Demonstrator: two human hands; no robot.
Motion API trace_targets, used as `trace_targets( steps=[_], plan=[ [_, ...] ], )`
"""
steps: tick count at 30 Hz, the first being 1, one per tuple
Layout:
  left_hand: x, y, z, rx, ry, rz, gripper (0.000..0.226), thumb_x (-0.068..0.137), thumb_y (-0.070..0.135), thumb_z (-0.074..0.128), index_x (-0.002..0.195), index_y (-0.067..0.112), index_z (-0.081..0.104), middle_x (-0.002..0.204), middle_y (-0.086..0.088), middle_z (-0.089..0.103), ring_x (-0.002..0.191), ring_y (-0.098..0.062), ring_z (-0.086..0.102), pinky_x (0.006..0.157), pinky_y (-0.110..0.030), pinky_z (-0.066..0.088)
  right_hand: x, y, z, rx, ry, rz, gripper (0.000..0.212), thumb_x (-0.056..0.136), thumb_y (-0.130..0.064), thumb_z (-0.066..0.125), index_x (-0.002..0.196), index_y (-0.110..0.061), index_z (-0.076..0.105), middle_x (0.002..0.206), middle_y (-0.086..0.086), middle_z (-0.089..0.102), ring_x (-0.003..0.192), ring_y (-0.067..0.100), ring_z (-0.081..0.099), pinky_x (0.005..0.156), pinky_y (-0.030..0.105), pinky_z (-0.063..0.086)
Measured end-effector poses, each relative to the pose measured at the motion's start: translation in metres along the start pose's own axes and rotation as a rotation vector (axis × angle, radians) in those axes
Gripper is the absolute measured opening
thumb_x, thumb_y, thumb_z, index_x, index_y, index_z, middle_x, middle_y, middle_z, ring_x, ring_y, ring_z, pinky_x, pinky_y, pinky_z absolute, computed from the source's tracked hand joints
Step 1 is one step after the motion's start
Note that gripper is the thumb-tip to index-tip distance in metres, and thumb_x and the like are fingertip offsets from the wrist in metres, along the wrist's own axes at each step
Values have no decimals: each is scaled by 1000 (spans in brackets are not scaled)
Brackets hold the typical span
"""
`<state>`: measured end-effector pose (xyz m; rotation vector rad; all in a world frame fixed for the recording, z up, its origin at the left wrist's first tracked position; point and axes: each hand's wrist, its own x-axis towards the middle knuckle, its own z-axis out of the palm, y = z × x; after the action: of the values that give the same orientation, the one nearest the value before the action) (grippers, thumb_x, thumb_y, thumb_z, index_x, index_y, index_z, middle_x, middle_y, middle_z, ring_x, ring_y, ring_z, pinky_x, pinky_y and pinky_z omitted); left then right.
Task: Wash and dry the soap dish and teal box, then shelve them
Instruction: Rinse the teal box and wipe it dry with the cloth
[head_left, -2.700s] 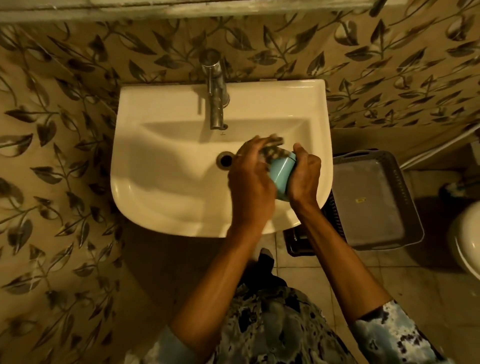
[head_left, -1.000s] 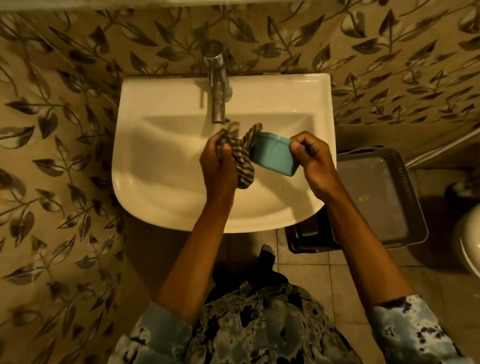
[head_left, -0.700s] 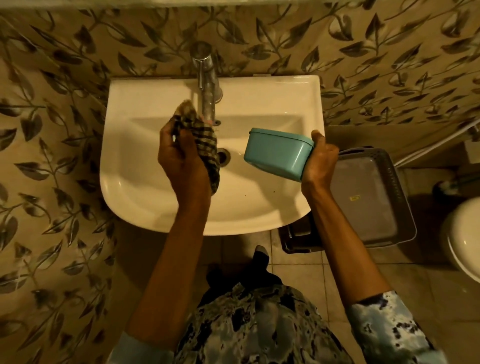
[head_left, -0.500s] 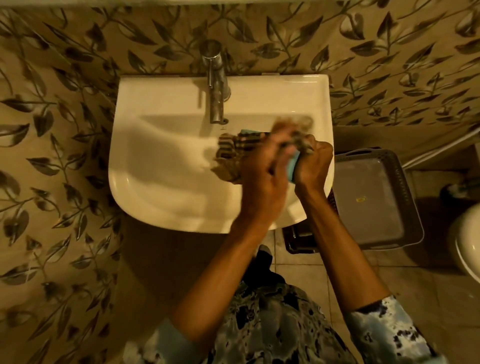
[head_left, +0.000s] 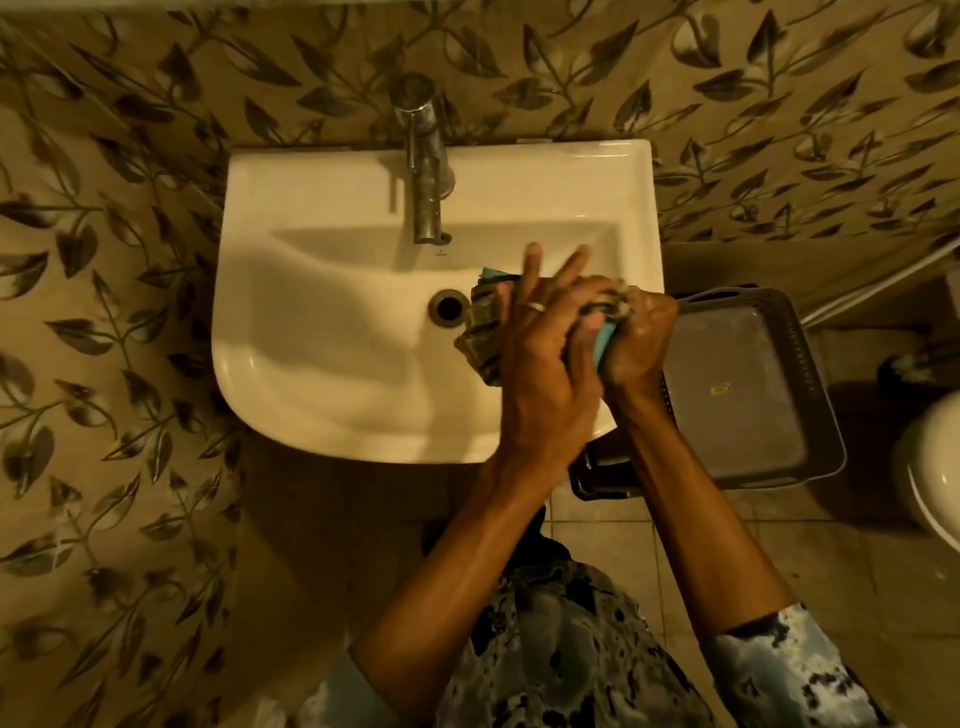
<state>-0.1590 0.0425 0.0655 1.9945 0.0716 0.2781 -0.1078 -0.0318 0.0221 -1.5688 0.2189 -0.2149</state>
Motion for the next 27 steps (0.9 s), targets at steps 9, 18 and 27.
trace_targets(
  steps=[9, 18, 27],
  plan=[
    [31, -24, -40, -66, 166, -199, 26, 98, 14, 42, 111, 6, 63, 101, 2, 66, 90, 2, 60, 83, -17, 51, -9, 5, -12, 162, -156, -9, 29, 74, -23, 42, 45, -20, 42, 43, -13, 41, 45, 7, 35, 49, 21, 28],
    [33, -37, -49, -19, 155, -258, 19, 98, 17, 41, 97, 12, 60, 87, 2, 62, 78, -10, 57, 67, -15, 46, -20, 8, -9, 165, -400, -31, 70, 69, -78, 56, 50, -11, 46, 56, -7, 51, 56, 21, 43, 56, 39, 34],
    [2, -27, -49, 115, 62, -160, 20, 99, 24, 38, 102, 14, 56, 105, -6, 61, 90, -7, 58, 75, -13, 49, -13, -3, -9, -57, -258, -170, 49, 89, -30, 50, 46, -8, 49, 47, 6, 49, 48, 18, 45, 51, 27, 35]
  ],
)
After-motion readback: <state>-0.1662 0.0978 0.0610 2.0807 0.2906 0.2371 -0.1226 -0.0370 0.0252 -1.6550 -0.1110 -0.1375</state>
